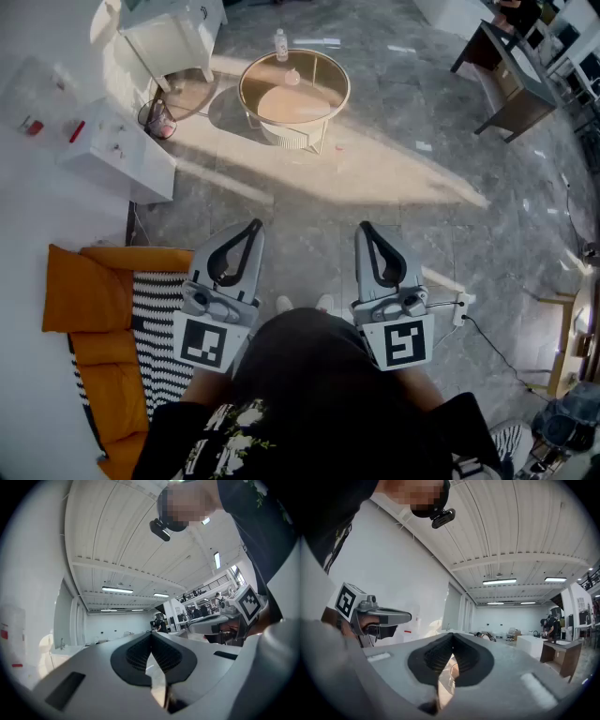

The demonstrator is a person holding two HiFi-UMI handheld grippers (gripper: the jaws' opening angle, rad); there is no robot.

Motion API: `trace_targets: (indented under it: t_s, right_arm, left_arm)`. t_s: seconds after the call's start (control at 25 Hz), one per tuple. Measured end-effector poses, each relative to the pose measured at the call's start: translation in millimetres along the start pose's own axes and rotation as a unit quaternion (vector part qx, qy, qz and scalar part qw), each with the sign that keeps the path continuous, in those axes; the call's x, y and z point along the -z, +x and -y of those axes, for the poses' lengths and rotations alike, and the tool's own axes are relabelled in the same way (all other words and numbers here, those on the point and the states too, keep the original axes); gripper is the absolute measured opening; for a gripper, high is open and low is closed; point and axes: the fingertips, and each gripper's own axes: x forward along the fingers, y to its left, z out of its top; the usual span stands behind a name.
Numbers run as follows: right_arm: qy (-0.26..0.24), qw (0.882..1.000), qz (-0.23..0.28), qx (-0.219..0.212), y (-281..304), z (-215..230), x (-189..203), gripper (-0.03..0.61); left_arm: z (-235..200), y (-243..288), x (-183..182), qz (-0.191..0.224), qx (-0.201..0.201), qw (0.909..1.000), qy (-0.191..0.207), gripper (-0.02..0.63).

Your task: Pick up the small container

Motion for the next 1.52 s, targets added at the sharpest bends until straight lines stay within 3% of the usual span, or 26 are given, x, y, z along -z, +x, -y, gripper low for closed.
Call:
trace_targets:
  t_s: [0.32,0.68,1.08,1.32,1.52]
  right_arm:
    - [0.014,1.0,0.023,-0.004,-14.6,6.4,-2.1,-0.006]
    - [0.024,1.0,-0.017,-0.009,-48.6,31.9,28.0,-0.005]
    - [0.029,0.999,-0.026,-0.022,-85.0,61.6,63.9,-0.005]
    - [0.027,0.998,-0.03,-0.043,-79.4,68.3,74.9,-0.005]
    - [0.022,0.998,-0.027,-0.048,-58.3,88.1,77.3,-0.005]
  left_arm:
    - [12.9,1.0,0.8,-0.007,0.002,0.9999,-0.01,0.008]
    - [35.1,13.5,18.5,-0.036,-0.001,0.9992,-0.018,0.008]
    - [87.2,32.0,34.8,-0.045,0.009,0.9987,-0.023,0.008]
    - [105.4,67.8,26.6,-0.026,0.045,0.9986,-0.007,0.008]
    - [93.1,89.1,46.7,-0.046,0.039,0.9979,-0.022,0.008]
